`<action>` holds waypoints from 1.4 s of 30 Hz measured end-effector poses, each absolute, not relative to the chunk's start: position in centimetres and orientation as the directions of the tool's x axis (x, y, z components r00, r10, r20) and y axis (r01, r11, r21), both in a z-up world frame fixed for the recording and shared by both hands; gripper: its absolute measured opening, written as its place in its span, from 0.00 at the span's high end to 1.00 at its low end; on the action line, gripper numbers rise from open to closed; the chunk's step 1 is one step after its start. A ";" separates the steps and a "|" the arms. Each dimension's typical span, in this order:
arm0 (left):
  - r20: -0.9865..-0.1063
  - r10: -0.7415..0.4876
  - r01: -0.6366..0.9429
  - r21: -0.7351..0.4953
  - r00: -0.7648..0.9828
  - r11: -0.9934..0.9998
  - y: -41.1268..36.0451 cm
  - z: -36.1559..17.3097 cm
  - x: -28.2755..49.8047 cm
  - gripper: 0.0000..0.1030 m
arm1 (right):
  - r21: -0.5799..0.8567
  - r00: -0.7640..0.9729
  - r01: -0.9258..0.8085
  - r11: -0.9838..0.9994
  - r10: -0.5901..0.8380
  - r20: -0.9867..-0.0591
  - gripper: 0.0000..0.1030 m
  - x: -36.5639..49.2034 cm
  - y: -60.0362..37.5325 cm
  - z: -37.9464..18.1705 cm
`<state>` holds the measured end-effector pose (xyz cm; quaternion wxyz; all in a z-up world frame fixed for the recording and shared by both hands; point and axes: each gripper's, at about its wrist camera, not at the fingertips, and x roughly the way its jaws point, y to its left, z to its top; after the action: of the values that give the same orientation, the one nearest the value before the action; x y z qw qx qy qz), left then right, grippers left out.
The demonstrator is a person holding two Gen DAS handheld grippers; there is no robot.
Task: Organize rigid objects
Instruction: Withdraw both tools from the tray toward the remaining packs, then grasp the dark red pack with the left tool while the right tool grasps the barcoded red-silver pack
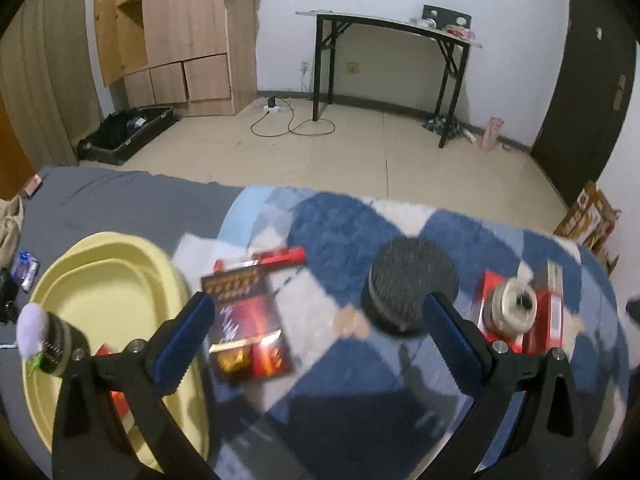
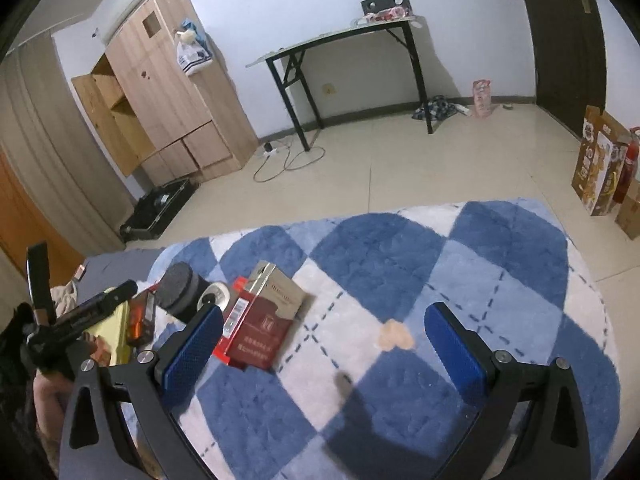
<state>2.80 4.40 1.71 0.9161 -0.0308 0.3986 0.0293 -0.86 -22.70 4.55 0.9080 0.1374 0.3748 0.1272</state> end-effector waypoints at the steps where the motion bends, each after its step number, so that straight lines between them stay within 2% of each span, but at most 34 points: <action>1: -0.735 0.033 -0.077 -0.026 0.677 0.997 4.6 1.7 2.4 0.00 | 0.338 0.684 -0.139 0.931 0.337 -0.647 0.00 -0.8 -22.8 5.3; 7: -0.735 0.028 -0.122 -0.074 0.677 0.990 6.2 1.2 2.6 0.00 | 0.255 0.678 -0.210 0.944 0.329 -0.657 0.00 -0.4 -20.6 5.8; 12: -0.743 0.053 -0.097 -0.016 0.667 0.995 5.5 0.8 3.1 0.00 | 0.192 0.679 -0.213 0.958 0.286 -0.676 0.00 -0.5 -20.1 6.3; 16: -0.731 0.035 -0.094 -0.040 0.681 0.995 5.9 1.4 2.9 0.00 | 0.059 0.684 -0.221 0.973 0.198 -0.702 0.00 -1.8 -20.9 7.2; 24: -0.719 0.050 -0.122 -0.048 0.693 0.991 7.0 1.9 2.8 0.00 | 0.012 0.745 -0.042 0.999 0.039 -0.665 0.00 -5.9 -27.0 10.4; 28: -0.726 0.057 -0.143 -0.057 0.685 0.988 7.8 1.8 2.9 0.00 | -0.044 0.701 -0.019 0.999 -0.018 -0.712 0.00 -5.5 -26.7 9.3; 30: -0.726 0.062 -0.151 -0.058 0.685 0.987 8.1 1.7 3.0 0.00 | -0.051 0.676 -0.059 0.997 0.002 -0.737 0.00 -4.5 -25.6 8.3; 32: -0.726 0.062 -0.151 -0.058 0.685 0.987 8.1 1.6 3.0 0.00 | -0.005 0.665 -0.147 0.989 0.095 -0.740 0.00 -3.3 -23.9 7.4; 36: -0.735 0.067 -0.138 -0.036 0.675 0.990 7.9 1.3 3.1 0.00 | 0.054 0.635 -0.338 0.940 0.270 -0.724 0.00 -1.8 -20.3 5.5; 42: -0.752 0.057 -0.116 -0.026 0.657 0.993 7.8 0.7 3.4 0.00 | 0.091 0.618 -0.463 0.882 0.394 -0.680 0.00 -1.1 -17.7 4.3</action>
<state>3.38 7.82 0.72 0.9094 -0.0357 0.4117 0.0477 -1.09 -17.71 4.28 0.8982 -0.0469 0.3664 0.2384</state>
